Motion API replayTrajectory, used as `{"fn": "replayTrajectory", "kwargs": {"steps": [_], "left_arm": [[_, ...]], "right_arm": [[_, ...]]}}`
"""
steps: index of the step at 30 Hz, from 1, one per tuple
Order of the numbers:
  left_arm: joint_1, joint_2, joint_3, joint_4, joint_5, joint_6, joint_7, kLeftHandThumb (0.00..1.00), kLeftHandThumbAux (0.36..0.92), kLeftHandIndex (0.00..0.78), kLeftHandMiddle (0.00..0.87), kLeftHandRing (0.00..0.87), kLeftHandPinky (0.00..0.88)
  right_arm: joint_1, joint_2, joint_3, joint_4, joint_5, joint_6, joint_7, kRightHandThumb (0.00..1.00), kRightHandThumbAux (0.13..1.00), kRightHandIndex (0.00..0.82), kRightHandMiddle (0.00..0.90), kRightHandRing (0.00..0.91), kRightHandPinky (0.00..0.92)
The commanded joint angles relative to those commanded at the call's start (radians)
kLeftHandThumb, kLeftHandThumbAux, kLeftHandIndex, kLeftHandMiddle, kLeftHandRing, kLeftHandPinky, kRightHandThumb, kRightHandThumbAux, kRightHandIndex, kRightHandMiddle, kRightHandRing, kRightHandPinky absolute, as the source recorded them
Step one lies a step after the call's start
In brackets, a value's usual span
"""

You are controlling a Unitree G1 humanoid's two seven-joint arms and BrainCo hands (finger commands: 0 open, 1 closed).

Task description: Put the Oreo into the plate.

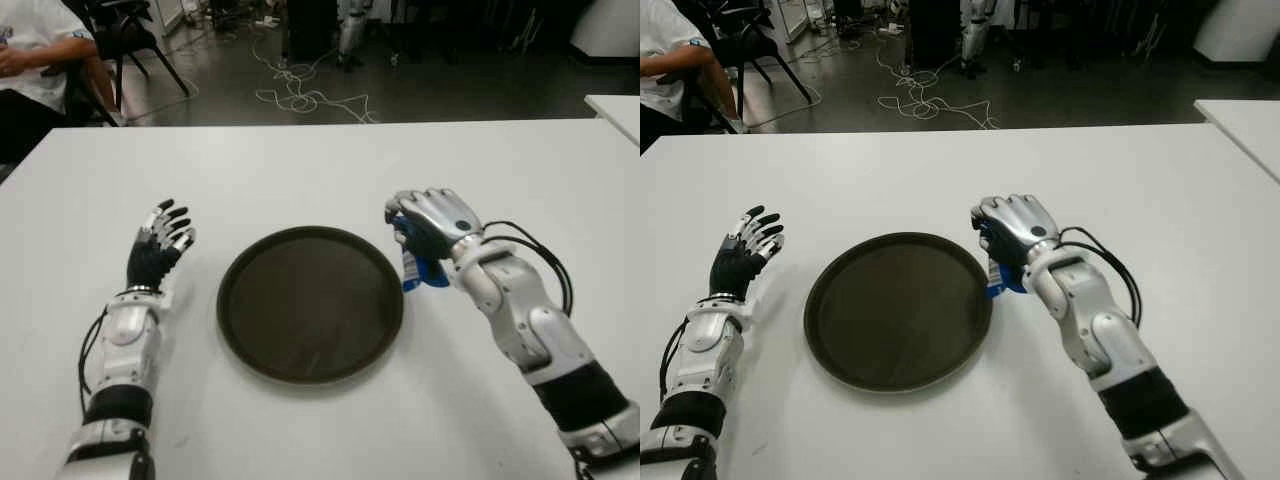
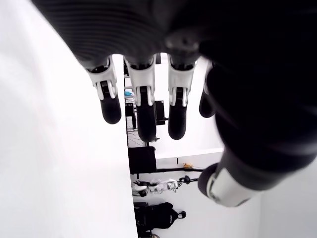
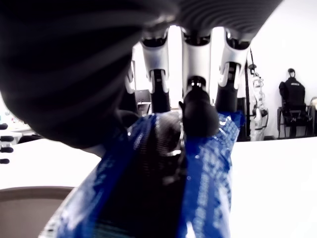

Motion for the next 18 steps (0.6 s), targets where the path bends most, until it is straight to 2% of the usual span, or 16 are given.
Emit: {"fn": "replayTrajectory", "kwargs": {"steps": [8,12,18], "left_arm": [[0.004,-0.009,-0.006,-0.010,0.002,-0.004,0.000,0.133,0.733,0.123,0.202,0.176,0.132],[0.006,-0.014,-0.008,-0.012,0.002,-0.007,0.003,0.126,0.729,0.118,0.198,0.176,0.134],[0.009,-0.020,-0.013,-0.015,0.011,-0.013,0.015,0.118,0.729,0.110,0.196,0.175,0.133]], "right_arm": [[-0.109,0.069,0.060,0.162,-0.014,-0.021,-0.078,0.687,0.734,0.425,0.659,0.672,0.654],[-0.124,0.074,0.078,0.171,-0.015,-0.016,-0.080,0.689,0.733,0.425,0.645,0.663,0.649],[-0.147,0.107,0.121,0.183,-0.016,-0.005,-0.060,0.690,0.733,0.426,0.648,0.664,0.652]]}}
